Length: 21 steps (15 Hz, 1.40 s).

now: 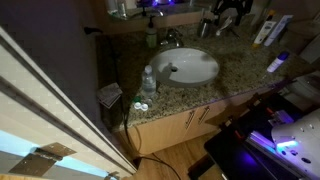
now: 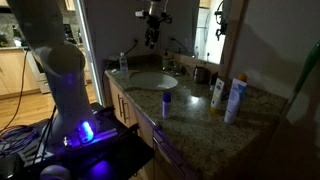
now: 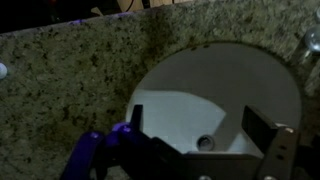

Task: Remove the toothbrush from the silver cup and place it on the left side of the counter, place the toothpaste inside the silver cup

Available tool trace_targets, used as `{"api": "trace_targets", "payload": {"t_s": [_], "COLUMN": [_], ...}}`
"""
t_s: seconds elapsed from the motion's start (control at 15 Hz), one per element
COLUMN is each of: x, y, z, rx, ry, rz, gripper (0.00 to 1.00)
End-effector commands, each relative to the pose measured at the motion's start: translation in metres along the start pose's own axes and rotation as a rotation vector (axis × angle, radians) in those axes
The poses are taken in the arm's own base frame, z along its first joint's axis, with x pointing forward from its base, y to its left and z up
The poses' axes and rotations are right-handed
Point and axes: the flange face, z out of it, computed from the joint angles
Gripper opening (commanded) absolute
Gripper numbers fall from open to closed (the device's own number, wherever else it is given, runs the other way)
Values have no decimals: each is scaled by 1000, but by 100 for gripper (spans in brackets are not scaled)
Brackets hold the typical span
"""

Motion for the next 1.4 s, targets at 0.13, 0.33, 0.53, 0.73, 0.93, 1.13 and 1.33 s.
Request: {"api": "trace_targets", "payload": {"t_s": [0.13,0.33,0.53,0.73,0.93,1.13,1.33], "x": [19,57,96,93,91,129,158], "y": [26,53,116,124,115,141,188], "z": [-11,2,-1,2,3,27,36], "rx": [27,19,53,48,45,56,114], "ry": [9,-44,-56,-32,-32,-74,-99], "rz": [64,258,425,419,405,630,786], "gripper": [100,100,100,100,100,100,100]}}
